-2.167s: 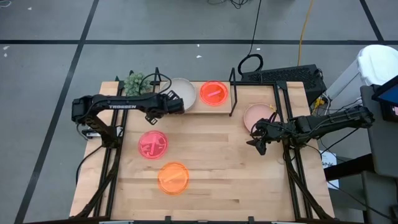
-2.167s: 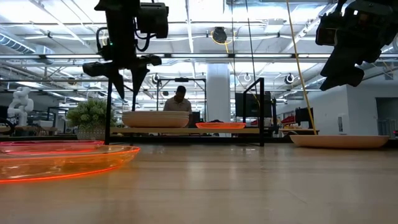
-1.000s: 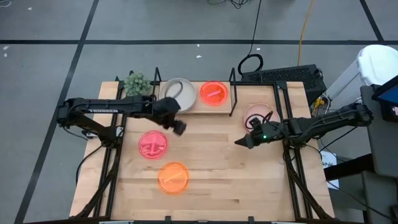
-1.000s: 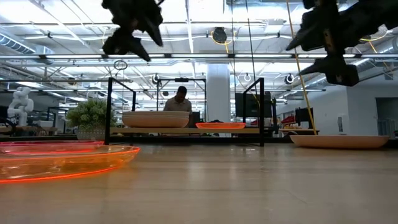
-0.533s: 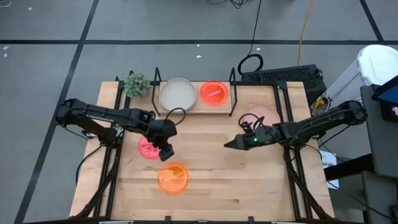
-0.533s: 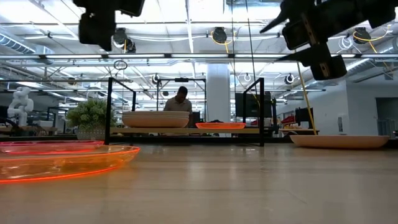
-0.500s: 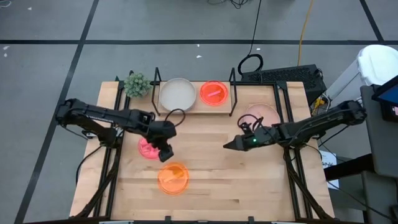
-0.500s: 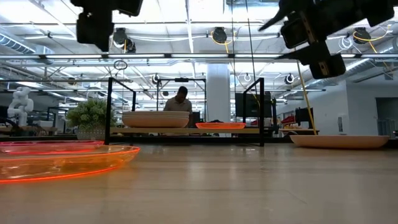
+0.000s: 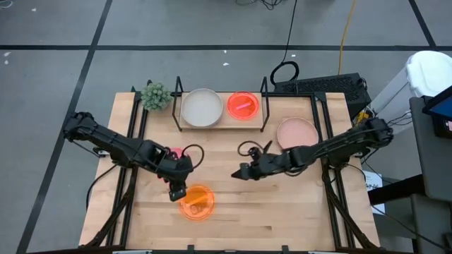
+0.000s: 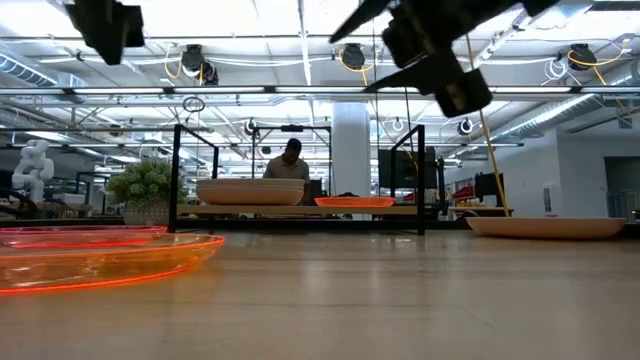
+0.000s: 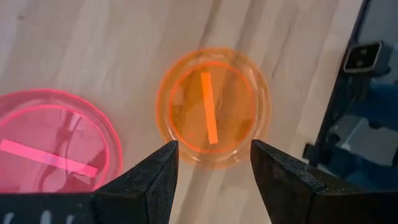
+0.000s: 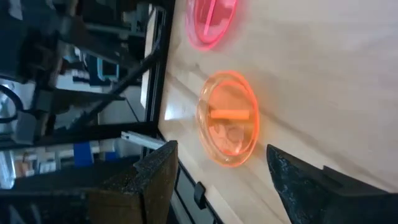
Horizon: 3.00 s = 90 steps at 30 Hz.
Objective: Place and stack plates onto a shelf
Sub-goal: Stack the orange transparent plate on the pink transparent plate on the shelf
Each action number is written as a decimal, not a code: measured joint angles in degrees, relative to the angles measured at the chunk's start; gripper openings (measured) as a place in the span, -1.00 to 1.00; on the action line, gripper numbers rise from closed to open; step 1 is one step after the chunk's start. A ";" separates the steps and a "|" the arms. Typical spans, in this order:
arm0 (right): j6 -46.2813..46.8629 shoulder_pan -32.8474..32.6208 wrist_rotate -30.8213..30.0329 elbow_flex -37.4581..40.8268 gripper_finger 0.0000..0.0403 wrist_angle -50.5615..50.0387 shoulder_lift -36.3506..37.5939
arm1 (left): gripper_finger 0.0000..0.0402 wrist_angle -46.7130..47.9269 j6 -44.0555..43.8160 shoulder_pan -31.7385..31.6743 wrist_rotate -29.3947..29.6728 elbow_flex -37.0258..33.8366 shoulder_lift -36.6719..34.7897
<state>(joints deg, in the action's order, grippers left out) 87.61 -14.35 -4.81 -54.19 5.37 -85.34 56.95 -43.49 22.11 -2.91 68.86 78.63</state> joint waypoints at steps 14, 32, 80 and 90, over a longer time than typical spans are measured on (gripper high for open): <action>4.64 -2.85 0.65 -9.12 0.12 0.66 -15.79 | 0.02 3.42 -10.91 8.70 6.23 -1.02 -0.05; 6.17 -3.39 2.03 -9.12 0.12 11.17 -24.26 | -0.33 -28.70 -43.04 18.39 2.92 -30.21 -10.84; 5.55 -3.28 5.15 -9.07 0.12 13.24 -23.96 | 0.20 -61.79 -54.75 19.27 18.18 -48.14 -2.78; 5.34 -3.28 5.16 -9.07 0.12 13.20 -23.96 | -0.21 -63.21 -55.64 19.25 18.92 -48.06 -0.61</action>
<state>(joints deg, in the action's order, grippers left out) 92.95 -17.63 0.35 -63.26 18.57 -109.30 -6.26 -99.13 41.36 16.01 20.80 78.02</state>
